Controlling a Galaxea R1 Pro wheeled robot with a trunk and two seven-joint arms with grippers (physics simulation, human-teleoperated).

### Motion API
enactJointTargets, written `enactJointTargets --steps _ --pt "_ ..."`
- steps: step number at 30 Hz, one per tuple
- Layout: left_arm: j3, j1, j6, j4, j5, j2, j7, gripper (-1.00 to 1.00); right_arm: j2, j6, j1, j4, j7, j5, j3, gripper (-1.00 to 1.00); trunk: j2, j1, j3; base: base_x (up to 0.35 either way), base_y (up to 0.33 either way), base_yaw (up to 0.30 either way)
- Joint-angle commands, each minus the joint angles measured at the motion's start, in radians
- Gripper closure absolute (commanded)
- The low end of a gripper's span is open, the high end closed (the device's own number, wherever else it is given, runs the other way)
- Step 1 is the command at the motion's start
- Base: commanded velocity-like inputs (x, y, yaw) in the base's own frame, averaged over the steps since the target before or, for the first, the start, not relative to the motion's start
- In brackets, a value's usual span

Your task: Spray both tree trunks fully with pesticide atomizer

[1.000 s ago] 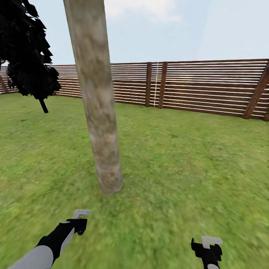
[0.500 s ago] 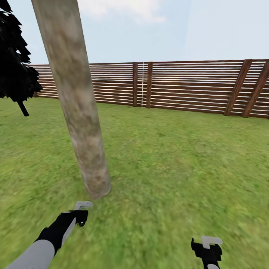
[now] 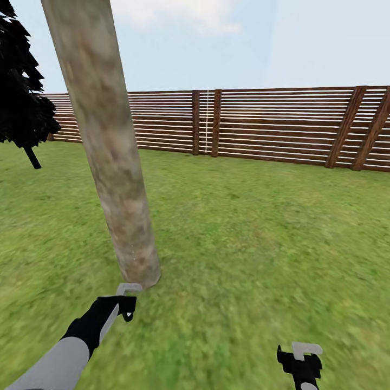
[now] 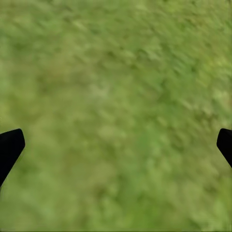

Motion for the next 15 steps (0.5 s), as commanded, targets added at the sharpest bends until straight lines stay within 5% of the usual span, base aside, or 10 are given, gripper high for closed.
enactJointTargets --steps 1,8,10,13,15 --pt "0.004 0.0 0.005 -0.002 -0.007 -0.002 -0.006 1.0 -0.001 -0.004 -0.001 0.002 -0.004 0.01 -0.007 -1.0 0.0 0.0 -0.001 0.326 0.0 0.0" --pt "-0.002 0.001 0.007 -0.002 -0.009 -0.042 -0.006 1.0 -0.004 -0.003 -0.001 0.0 -0.004 0.009 -0.007 -1.0 0.0 0.0 -0.001 0.141 0.0 0.0" --pt "0.002 -0.003 0.01 -0.002 -0.01 -0.035 -0.006 1.0 -0.004 -0.003 -0.001 0.001 -0.004 0.009 -0.007 -1.0 0.0 0.0 -0.001 0.007 0.0 0.0" --pt "0.006 -0.004 0.011 0.0 -0.007 0.028 -0.019 1.0 -0.005 -0.003 -0.001 0.001 -0.004 0.009 -0.007 -1.0 0.0 0.0 -0.001 0.001 0.0 0.0" --pt "0.005 -0.007 0.012 -0.001 -0.007 0.022 -0.051 1.0 -0.005 -0.003 -0.001 0.001 -0.004 0.009 -0.007 -1.0 0.0 0.0 -0.001 0.0 0.0 0.0"
